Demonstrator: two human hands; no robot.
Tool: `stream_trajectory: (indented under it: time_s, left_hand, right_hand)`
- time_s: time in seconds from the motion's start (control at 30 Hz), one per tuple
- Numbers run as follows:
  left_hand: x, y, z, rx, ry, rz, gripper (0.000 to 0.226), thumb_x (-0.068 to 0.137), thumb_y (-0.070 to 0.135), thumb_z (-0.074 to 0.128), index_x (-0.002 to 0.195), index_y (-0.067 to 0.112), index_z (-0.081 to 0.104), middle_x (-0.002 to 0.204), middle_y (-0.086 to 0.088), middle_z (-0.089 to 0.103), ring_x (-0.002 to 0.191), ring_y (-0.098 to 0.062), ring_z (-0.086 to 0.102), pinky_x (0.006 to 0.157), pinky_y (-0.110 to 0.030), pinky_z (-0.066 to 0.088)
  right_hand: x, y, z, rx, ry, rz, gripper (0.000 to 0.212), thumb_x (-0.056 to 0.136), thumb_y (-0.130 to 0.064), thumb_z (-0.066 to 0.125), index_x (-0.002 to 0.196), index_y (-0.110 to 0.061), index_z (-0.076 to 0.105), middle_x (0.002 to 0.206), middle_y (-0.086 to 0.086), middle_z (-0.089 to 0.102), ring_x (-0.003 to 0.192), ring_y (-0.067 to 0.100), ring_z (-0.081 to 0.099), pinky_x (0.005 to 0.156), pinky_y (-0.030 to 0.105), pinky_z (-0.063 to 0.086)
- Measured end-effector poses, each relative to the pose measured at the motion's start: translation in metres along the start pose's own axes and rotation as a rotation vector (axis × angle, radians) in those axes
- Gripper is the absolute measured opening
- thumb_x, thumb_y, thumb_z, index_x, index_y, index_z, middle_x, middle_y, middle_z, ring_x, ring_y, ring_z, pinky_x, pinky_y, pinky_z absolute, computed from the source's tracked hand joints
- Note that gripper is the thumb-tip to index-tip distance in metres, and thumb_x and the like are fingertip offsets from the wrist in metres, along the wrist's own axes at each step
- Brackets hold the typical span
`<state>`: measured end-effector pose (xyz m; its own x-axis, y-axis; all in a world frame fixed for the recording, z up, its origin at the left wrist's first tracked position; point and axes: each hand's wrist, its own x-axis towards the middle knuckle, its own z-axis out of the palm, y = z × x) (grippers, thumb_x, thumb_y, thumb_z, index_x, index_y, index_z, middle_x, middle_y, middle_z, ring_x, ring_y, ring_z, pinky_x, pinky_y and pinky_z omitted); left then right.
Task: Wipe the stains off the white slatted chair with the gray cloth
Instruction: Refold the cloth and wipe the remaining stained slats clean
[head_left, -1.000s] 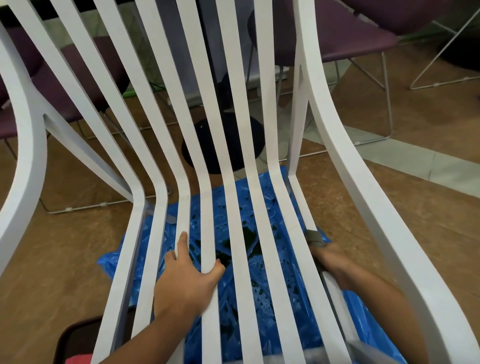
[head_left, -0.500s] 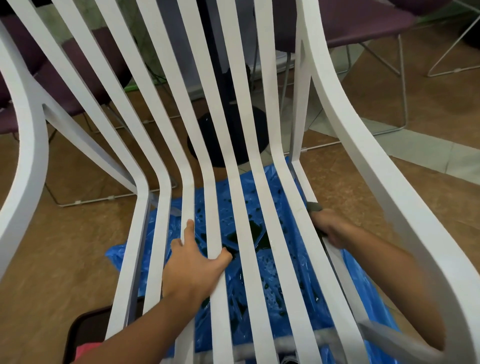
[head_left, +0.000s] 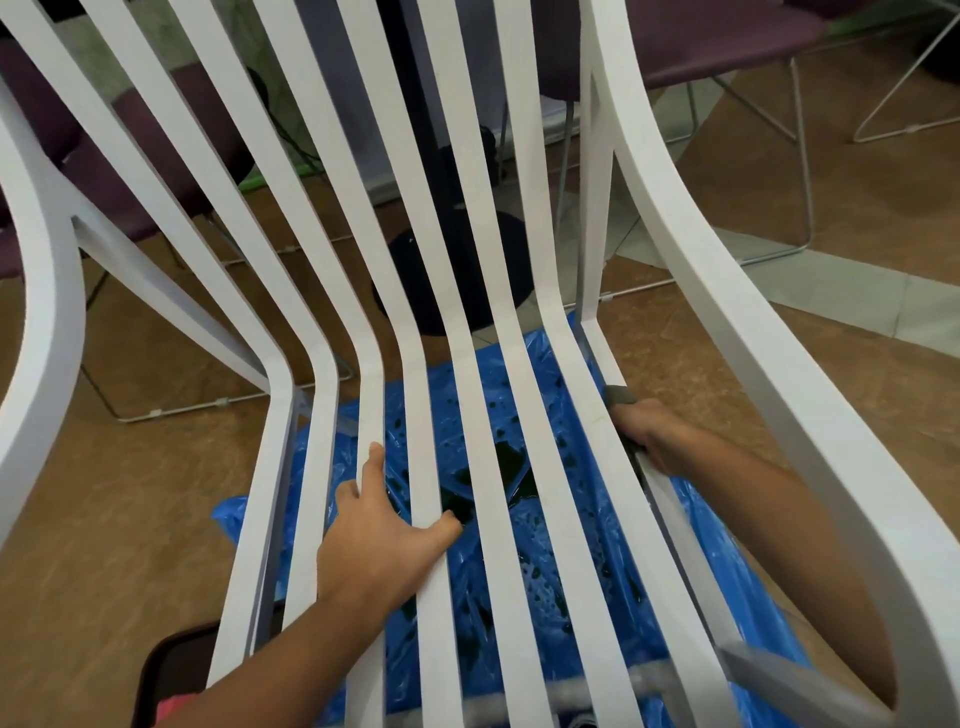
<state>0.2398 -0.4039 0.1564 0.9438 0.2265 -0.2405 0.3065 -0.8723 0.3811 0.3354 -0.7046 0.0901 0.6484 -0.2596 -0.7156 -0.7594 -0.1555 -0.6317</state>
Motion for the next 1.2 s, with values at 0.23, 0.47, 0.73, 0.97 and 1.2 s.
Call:
stream_trajectory:
  time_s: [0.23,0.47,0.73,0.97,1.2]
  left_hand:
    - [-0.001,-0.021,-0.011,-0.003,0.016,0.015,0.113,0.065,0.061,0.07,0.157,0.04,0.009,0.136,-0.001,0.046,0.09,-0.013,0.051,0.072,-0.032,0.045]
    - [-0.002,-0.013,-0.005,-0.03,-0.018,0.025,0.114,0.062,0.065,0.064,0.156,0.044,0.003,0.136,0.002,0.043,0.083,-0.011,0.059,0.068,-0.031,0.05]
    - [-0.001,-0.014,-0.005,-0.018,-0.011,0.061,0.114,0.065,0.063,0.066,0.157,0.039,0.004,0.132,0.002,0.045,0.083,-0.009,0.056,0.069,-0.028,0.047]
    - [-0.001,-0.013,-0.004,-0.004,-0.009,0.048,0.114,0.065,0.063,0.066,0.157,0.04,0.003,0.137,0.001,0.043,0.088,-0.013,0.059,0.071,-0.028,0.048]
    - [-0.001,-0.013,-0.001,0.001,0.009,0.038,0.112,0.064,0.065,0.063,0.156,0.041,0.003,0.139,0.002,0.042,0.088,-0.014,0.059,0.071,-0.028,0.049]
  right_hand:
    - [-0.002,0.017,0.016,0.066,-0.019,0.04,0.006,0.081,-0.006,0.059,0.083,-0.001,0.06,0.074,0.021,0.052,0.044,0.024,0.046,0.057,0.04,0.045]
    - [-0.001,0.017,0.008,0.002,0.003,0.066,0.012,0.089,-0.006,0.062,0.083,0.004,0.064,0.08,0.022,0.064,0.069,0.031,0.059,0.055,0.033,0.053]
    - [0.023,-0.008,0.01,-0.06,0.021,0.008,0.017,0.09,-0.009,0.062,0.091,0.008,0.065,0.086,0.027,0.072,0.062,0.032,0.067,0.055,0.047,0.059]
    - [0.046,-0.072,0.007,-0.39,0.109,-0.136,0.021,0.086,-0.021,0.07,0.087,0.0,0.066,0.076,0.015,0.068,0.058,0.027,0.067,0.042,0.029,0.05]
    - [0.061,-0.078,0.0,-0.266,-0.009,-0.226,0.034,0.092,-0.04,0.066,0.102,-0.008,0.065,0.09,0.012,0.069,0.073,0.025,0.066,0.058,0.031,0.055]
